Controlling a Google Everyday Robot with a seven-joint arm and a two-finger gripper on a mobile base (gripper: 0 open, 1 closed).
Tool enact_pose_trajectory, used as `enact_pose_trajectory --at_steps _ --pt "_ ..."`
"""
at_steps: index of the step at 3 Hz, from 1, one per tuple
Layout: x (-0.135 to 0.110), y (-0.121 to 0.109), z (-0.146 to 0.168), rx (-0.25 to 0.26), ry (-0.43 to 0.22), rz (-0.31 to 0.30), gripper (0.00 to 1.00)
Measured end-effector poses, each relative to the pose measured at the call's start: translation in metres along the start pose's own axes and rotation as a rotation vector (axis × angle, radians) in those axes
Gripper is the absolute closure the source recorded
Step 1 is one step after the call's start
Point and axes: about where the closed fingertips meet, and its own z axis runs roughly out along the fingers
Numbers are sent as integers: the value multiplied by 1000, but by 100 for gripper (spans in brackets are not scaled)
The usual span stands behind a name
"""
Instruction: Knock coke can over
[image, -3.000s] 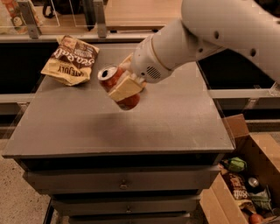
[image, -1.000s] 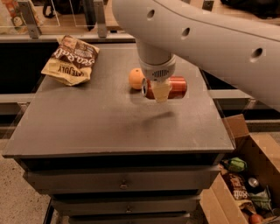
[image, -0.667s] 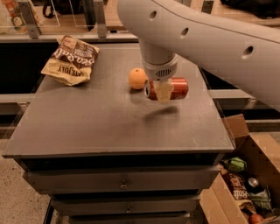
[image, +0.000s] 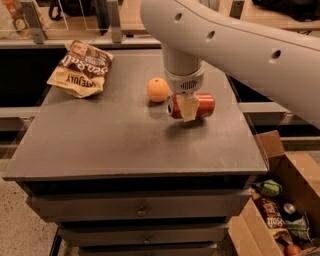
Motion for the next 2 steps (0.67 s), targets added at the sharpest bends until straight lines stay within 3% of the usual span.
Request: enact_pose_trajectory --at_steps 1,2 --pt "1 2 5 -19 -2 -8 13" --pt "0 5 9 -34 -6 -11 0"
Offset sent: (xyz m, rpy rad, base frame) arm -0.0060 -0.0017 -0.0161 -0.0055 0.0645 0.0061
